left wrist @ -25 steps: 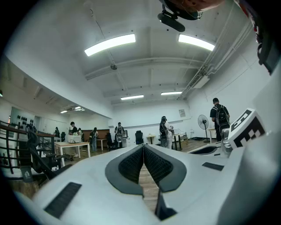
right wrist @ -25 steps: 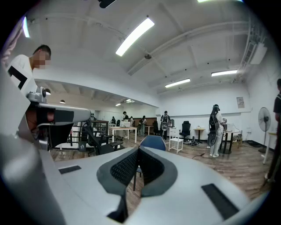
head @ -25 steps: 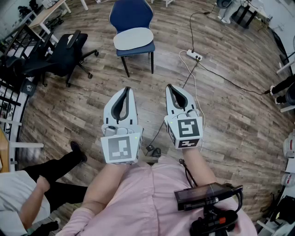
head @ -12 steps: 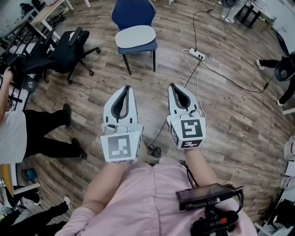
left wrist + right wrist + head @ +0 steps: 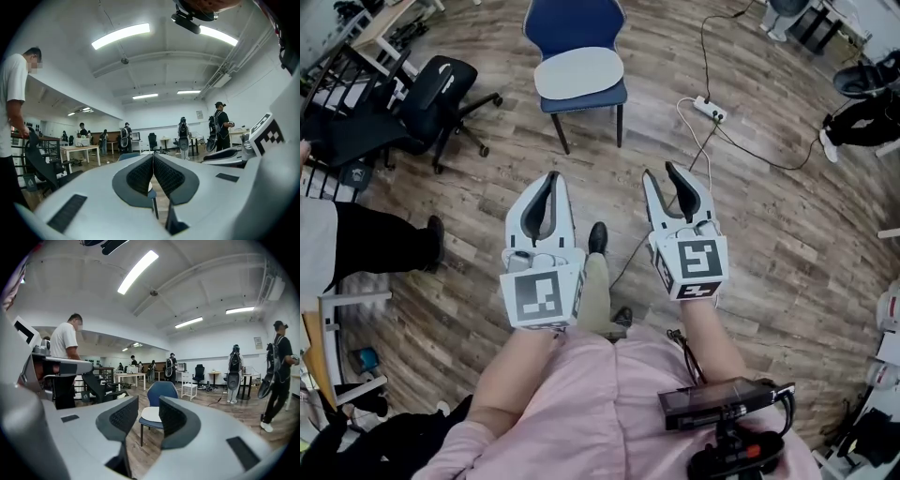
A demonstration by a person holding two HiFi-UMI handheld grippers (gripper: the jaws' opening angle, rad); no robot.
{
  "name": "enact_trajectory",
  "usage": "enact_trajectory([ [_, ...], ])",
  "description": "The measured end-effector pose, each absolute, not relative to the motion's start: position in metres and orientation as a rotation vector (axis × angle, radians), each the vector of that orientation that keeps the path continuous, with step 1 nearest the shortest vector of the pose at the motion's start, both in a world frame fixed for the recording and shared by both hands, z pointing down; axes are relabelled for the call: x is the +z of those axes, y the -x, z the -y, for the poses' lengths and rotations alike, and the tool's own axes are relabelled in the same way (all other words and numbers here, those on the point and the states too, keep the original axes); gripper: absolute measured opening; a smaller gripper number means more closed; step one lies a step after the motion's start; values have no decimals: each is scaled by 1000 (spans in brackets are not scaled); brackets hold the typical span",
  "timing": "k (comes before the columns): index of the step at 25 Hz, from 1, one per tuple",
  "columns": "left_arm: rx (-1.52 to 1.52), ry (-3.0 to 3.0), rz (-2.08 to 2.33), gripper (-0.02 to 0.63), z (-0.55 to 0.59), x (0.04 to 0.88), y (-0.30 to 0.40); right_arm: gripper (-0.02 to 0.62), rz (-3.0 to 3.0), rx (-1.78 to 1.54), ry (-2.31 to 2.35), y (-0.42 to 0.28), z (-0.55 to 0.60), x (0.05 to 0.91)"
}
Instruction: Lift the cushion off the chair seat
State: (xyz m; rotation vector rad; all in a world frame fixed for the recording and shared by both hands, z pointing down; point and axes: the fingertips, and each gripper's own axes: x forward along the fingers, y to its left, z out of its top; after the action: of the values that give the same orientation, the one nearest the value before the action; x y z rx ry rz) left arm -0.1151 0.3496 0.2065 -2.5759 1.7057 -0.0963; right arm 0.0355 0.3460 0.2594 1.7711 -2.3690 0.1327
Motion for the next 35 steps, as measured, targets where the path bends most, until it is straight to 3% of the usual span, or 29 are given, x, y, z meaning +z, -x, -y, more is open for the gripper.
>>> enact_trajectory([
  [14, -91, 2586, -1692, 14, -117, 200, 150, 103, 2342, 86, -1781, -4, -115, 251],
  [24, -101, 2606, -1685, 14, -47, 200, 147, 95, 2334, 58, -1827, -16, -42, 231],
  [35, -220, 2613, -1699, 14, 59, 235, 120, 95, 2309, 203, -1814, -51, 62, 283],
])
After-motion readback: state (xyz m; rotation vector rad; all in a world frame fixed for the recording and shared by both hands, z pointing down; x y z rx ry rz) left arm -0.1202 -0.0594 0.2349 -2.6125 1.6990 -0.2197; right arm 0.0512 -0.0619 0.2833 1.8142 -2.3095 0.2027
